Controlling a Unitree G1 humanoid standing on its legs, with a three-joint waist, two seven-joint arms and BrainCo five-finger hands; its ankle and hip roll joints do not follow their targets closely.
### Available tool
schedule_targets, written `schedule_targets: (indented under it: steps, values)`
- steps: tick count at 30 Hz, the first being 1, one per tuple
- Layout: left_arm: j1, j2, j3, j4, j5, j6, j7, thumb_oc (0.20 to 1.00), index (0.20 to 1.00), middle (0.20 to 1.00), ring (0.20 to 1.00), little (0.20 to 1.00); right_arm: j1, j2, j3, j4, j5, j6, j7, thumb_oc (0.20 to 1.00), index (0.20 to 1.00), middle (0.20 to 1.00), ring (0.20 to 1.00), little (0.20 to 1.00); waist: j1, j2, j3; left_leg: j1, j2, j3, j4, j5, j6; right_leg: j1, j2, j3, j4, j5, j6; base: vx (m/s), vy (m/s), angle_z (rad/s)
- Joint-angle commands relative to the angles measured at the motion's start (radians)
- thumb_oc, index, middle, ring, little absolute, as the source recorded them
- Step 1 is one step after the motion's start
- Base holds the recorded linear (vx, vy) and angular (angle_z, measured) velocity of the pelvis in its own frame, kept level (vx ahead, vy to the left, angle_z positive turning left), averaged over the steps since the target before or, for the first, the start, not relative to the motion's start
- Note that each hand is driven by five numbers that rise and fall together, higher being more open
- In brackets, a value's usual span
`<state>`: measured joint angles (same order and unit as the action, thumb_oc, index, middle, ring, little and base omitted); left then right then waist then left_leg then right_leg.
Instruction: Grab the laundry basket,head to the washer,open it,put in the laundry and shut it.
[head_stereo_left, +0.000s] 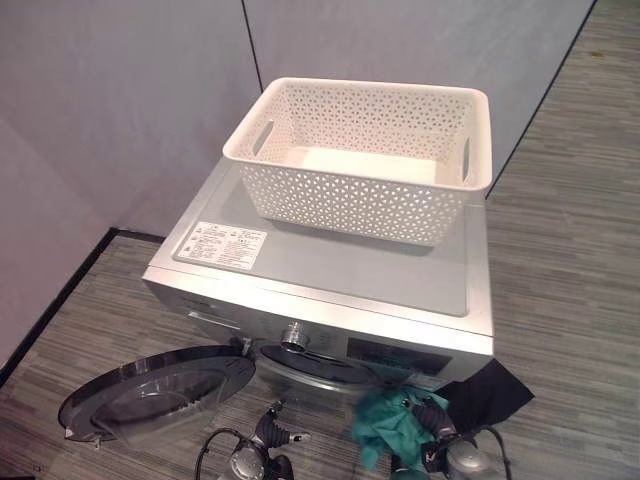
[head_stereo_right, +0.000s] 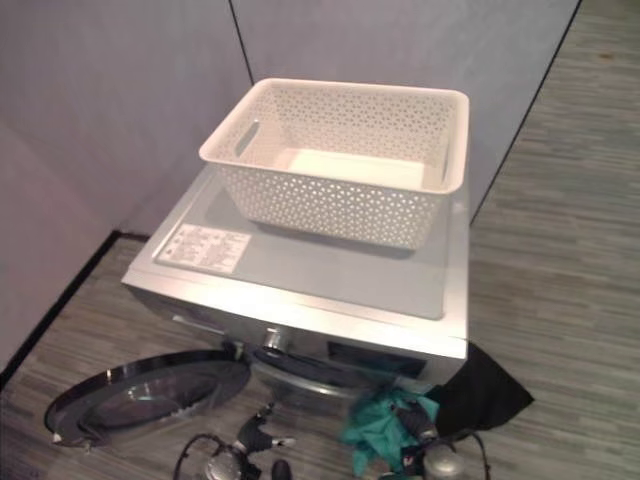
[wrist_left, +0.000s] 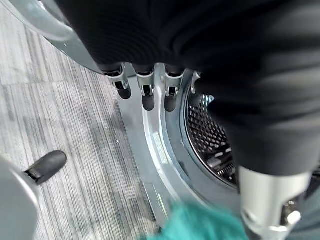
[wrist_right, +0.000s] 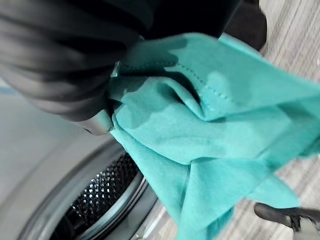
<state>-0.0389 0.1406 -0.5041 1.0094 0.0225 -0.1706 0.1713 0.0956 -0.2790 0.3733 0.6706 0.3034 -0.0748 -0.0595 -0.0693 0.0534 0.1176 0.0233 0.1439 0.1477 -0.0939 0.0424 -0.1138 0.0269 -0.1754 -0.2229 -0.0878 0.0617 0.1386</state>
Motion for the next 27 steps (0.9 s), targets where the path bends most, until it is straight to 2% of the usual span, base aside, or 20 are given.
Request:
schedule_targets:
  steps: [1,6,17,23,27]
  values:
    - [-0.077,0.008,-0.015,0.050,0.035,-0.028,0.007,1.000,1.000,1.000,1.000,1.000,-0.069,0.029,0.031,-0.035,0.047,-0.042,0.019,0.200,0.200,0.200,0.200,0.200,0.012,-0.075,0.031,0.020,0.049,-0.018,0.035,-0.081,-0.027,-0.091,-0.104,0.035,0.001,0.024,0.059,-0.09,0.047,-0.01]
    - [-0.085,0.012,-0.038,0.031,0.029,-0.036,0.015,1.000,1.000,1.000,1.000,1.000,-0.142,0.052,0.094,0.014,0.047,-0.041,0.019,0.200,0.200,0.200,0.200,0.200,0.033,-0.081,0.046,-0.015,0.023,-0.025,0.019,-0.071,-0.014,-0.129,-0.128,0.042,0.001,0.043,0.068,-0.06,0.059,-0.01]
    - [-0.095,0.023,-0.104,-0.038,-0.026,-0.052,0.052,1.000,1.000,1.000,1.000,1.000,-0.366,0.145,0.158,0.164,0.082,-0.061,-0.057,0.200,0.200,0.200,0.200,0.200,0.104,-0.072,0.092,-0.135,-0.005,-0.110,0.024,-0.038,-0.008,-0.141,-0.187,-0.040,0.001,0.060,0.078,-0.05,0.017,0.28]
    - [-0.087,0.034,-0.125,-0.063,-0.065,-0.061,0.067,1.000,1.000,1.000,1.000,1.000,-0.469,0.182,0.151,0.242,0.076,-0.071,-0.117,0.200,0.200,0.200,0.200,0.200,0.145,-0.063,0.105,-0.182,-0.019,-0.136,0.031,-0.029,-0.003,-0.147,-0.205,-0.070,0.001,0.066,0.082,-0.02,0.008,0.22]
    - [-0.081,0.042,-0.147,-0.104,-0.114,-0.073,0.074,1.000,1.000,1.000,1.000,1.000,-0.536,0.202,0.097,0.307,0.094,-0.086,-0.180,0.200,0.200,0.200,0.200,0.200,0.168,-0.046,0.124,-0.223,-0.031,-0.152,0.045,-0.027,0.000,-0.161,-0.219,-0.086,0.001,0.074,0.087,-0.04,0.026,0.10]
